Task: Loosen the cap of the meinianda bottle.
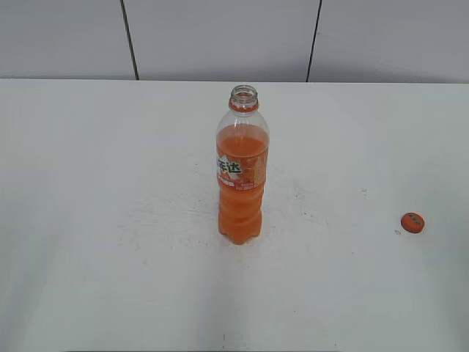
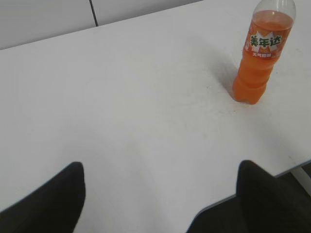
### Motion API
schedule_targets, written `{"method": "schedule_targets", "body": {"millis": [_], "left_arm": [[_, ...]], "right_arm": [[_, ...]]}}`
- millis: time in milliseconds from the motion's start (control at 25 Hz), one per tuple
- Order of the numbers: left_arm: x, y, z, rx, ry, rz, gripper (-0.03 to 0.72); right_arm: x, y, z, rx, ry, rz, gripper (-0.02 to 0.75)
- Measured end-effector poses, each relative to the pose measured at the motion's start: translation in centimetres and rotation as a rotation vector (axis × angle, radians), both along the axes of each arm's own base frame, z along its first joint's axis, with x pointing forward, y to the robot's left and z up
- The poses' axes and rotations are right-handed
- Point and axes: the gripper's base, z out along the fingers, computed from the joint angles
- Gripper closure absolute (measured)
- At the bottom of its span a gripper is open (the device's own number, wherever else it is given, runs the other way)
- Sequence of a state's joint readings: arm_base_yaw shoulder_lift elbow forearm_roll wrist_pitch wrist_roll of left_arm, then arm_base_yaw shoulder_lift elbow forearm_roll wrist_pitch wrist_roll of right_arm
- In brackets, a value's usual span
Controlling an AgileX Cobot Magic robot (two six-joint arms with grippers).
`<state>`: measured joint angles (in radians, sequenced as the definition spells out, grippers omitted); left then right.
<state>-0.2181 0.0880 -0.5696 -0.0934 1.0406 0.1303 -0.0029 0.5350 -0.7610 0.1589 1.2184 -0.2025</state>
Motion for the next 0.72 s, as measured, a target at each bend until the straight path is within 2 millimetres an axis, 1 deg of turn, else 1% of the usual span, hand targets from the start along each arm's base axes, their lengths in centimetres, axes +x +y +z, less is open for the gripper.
{"method": "schedule_targets", "body": {"millis": [40,200,280,360,480,560,600,720], "left_arm": [[-0.2,0.0,0.0,-0.002,-0.01,0.0,0.113],[-1.0,0.2,0.0,-0.013,-0.057,0.0,0.113],[-1.5,0.3,0.0,-0.019,-0.086,0.0,0.113],[-1.6,0.4,0.0,-0.023,-0.092,0.001,0.113],[-1.6,0.4,0.0,-0.027,-0.092,0.003,0.119],[-1.6,0.3,0.0,-0.029,-0.092,0.002,0.12],[-1.6,0.3,0.0,-0.029,-0.092,0.002,0.12],[-1.6,0.3,0.0,-0.029,-0.093,0.002,0.123]], "right_arm": [[-1.1,-0.1,0.0,-0.014,-0.043,-0.005,0.224],[-4.1,-0.3,-0.9,-0.037,-0.154,-0.015,0.224],[-5.2,-0.3,-1.4,-0.04,-0.202,-0.017,0.224],[-6.4,-0.3,-2.0,-0.039,-0.264,-0.019,0.224],[-7.6,-0.4,-3.0,-0.041,-0.338,-0.025,0.224],[-8.1,-0.5,-3.8,-0.053,-0.37,-0.033,0.224],[-8.2,-0.6,-4.1,-0.063,-0.378,-0.038,0.224],[-7.5,-0.9,-5.7,-0.092,-0.346,-0.052,0.224]]}}
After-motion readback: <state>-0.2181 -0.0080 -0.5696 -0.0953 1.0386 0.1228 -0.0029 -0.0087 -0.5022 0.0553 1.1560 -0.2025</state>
